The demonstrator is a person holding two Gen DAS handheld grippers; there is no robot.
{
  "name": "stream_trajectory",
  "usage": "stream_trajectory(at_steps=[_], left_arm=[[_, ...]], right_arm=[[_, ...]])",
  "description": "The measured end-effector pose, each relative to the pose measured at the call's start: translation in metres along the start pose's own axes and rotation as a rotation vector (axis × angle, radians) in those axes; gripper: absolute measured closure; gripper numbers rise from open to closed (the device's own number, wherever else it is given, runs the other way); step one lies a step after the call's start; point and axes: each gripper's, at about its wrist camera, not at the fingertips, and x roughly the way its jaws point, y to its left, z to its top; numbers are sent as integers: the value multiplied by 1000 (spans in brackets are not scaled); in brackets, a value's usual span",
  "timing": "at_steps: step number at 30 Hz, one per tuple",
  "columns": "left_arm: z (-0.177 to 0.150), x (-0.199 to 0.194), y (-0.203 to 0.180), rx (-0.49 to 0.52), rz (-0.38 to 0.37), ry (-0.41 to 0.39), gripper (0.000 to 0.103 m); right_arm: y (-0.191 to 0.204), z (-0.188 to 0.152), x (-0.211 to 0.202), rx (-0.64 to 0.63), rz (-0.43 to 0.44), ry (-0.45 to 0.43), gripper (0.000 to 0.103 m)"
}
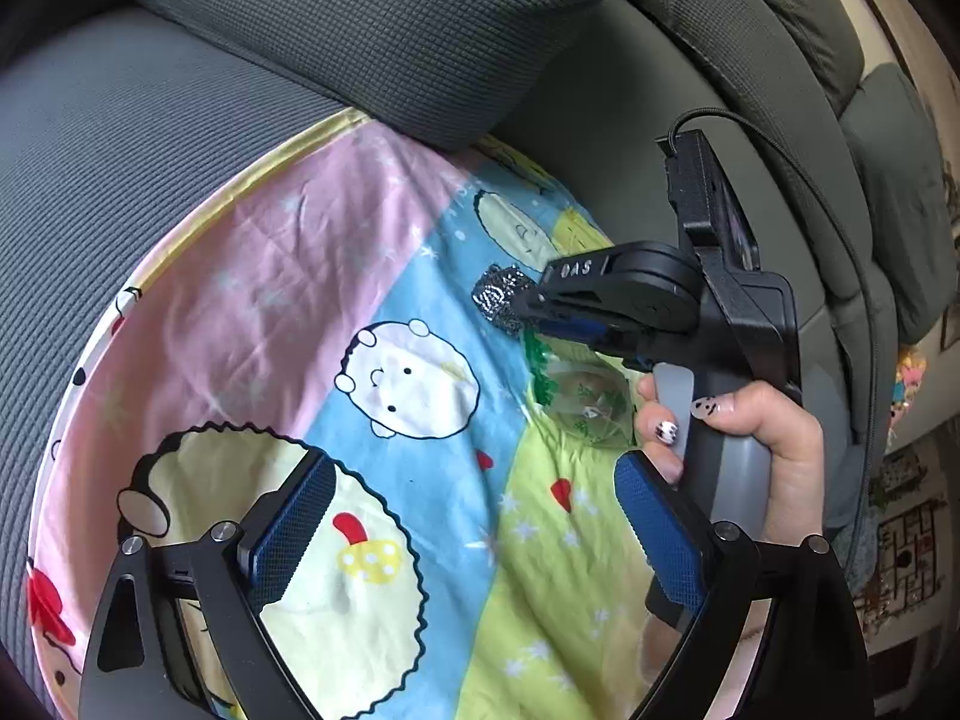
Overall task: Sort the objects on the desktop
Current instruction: 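Close the right tool around the steel wool ball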
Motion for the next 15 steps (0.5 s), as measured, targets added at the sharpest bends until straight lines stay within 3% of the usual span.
stream_trajectory(at_steps=[1,3,6,9,10,12,15], left_arm=[[1,1,1,-2,0,1,9],[2,2,5,-17,5,4,9],[4,5,12,-36,12,8,9],[5,7,16,-49,11,13,9],[6,8,17,-49,10,17,9],[6,10,18,-50,13,20,9],[6,10,19,-59,11,23,9]], right_arm=[[-2,2,1,19,4,-15,53],[-4,8,-1,46,-16,-67,23],[-1,17,0,27,-76,-108,21],[4,25,21,26,-44,-32,23],[5,25,28,33,-39,-3,26],[3,24,44,52,-35,49,46],[5,21,44,53,-19,4,50]])
